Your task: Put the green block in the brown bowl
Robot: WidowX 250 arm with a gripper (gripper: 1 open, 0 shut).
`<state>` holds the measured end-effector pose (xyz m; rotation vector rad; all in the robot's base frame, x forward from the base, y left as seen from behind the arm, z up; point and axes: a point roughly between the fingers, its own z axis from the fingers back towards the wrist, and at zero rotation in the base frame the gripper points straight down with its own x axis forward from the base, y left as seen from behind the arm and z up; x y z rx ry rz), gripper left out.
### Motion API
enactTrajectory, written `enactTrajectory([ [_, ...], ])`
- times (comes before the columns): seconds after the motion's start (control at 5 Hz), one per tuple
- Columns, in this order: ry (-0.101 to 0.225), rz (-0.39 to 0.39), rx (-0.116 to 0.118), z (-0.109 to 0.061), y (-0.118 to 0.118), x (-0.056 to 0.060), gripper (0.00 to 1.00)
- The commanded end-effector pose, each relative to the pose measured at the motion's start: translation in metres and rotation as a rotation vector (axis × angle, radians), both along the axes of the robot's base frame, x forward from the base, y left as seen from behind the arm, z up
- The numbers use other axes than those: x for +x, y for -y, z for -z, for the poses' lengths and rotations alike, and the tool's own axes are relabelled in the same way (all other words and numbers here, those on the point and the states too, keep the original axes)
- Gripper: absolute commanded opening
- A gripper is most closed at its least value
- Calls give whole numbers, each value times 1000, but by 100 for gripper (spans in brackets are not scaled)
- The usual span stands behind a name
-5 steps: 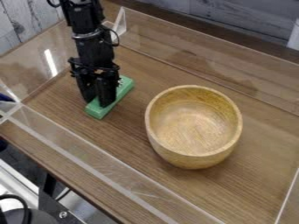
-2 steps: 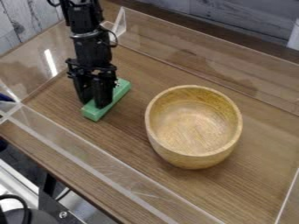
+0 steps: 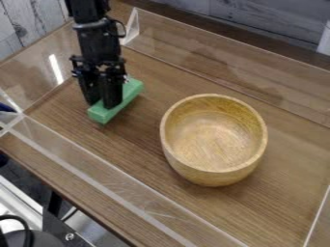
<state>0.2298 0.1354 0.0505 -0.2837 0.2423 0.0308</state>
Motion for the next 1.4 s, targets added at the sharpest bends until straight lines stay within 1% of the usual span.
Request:
enactTrajectory([
  [0.0,97,41,5,-36,-11,11,0],
  [0.4,131,44,-26,-69,-5,9,0],
  [0.6,148,40,-9,-95,21,16,0],
  [0.8,161,44,-3,-124,49,24,0],
  [1.0,159,83,10,-130,91,19,0],
  [1.2,151,134,32,-127,137,10,0],
])
